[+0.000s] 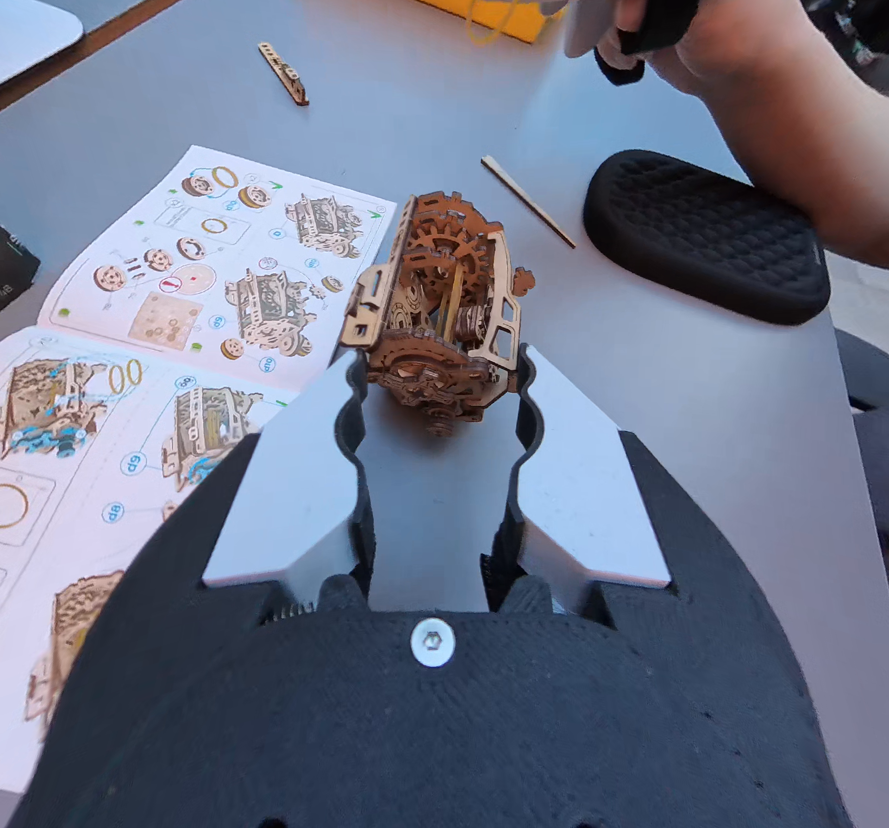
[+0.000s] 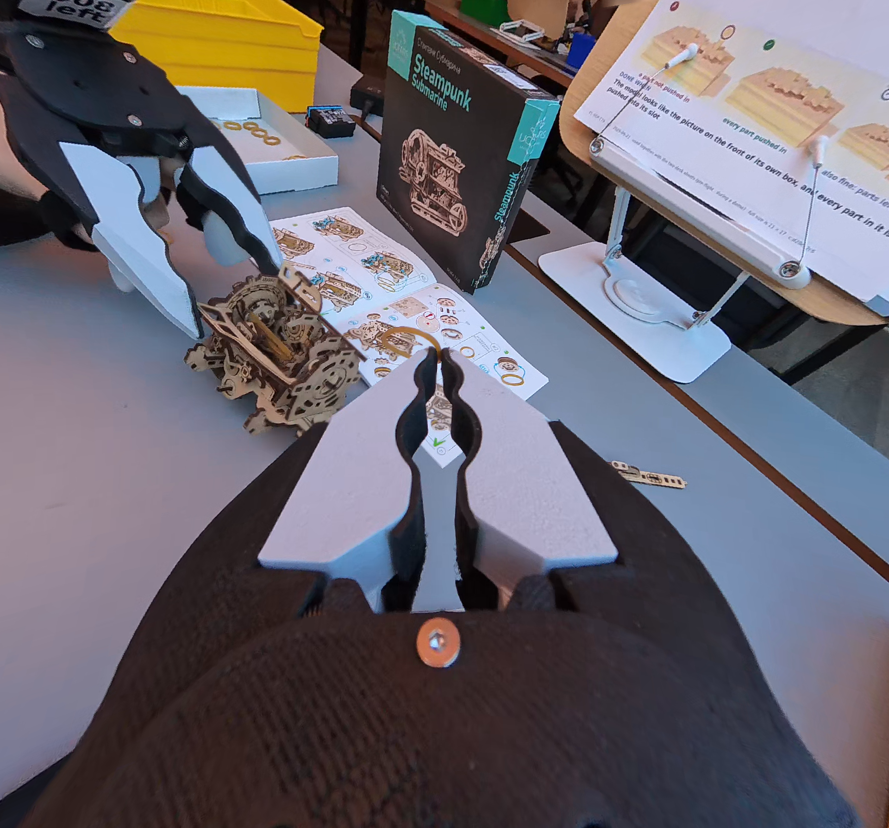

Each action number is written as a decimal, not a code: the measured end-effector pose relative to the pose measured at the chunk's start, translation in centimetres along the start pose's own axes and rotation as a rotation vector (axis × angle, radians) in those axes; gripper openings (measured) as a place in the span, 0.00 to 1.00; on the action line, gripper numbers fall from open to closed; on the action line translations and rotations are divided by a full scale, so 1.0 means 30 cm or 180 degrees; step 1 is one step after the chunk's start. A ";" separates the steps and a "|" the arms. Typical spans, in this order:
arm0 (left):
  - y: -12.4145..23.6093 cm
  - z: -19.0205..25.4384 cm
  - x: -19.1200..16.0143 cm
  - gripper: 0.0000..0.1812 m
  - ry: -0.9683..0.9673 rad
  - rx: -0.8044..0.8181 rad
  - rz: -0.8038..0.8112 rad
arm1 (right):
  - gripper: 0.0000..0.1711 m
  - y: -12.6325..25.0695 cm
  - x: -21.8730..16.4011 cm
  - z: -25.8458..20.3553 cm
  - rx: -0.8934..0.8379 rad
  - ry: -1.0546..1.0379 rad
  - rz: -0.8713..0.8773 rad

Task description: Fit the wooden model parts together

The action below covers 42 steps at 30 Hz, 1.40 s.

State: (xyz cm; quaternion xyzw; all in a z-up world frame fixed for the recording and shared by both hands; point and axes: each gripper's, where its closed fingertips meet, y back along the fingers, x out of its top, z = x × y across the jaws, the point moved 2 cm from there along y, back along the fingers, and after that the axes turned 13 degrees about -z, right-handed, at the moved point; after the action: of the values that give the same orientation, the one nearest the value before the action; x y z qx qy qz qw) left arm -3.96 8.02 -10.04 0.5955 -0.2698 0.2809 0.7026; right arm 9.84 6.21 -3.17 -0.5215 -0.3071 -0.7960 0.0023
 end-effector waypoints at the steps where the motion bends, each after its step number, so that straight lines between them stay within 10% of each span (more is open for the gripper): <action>1: 0.001 -0.007 0.001 0.34 -0.0062 -0.0031 -0.0018 | 0.00 0.001 0.000 0.004 -0.0027 -0.0009 0.0000; 12: 0.003 -0.004 -0.008 0.34 -0.0247 -0.0341 -0.0003 | 0.00 0.148 0.096 0.170 -0.0969 -0.0020 0.0208; 42: 0.141 -0.002 0.071 0.29 -0.0242 0.0079 0.0563 | 0.00 -0.090 0.144 -0.127 0.0042 0.0480 -0.0704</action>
State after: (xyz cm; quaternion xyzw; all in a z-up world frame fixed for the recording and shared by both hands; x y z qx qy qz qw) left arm -5.50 8.80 -5.63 0.5882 -0.3443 0.3224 0.6569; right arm 3.85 7.90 -1.90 -0.4231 -0.3670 -0.8263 -0.0589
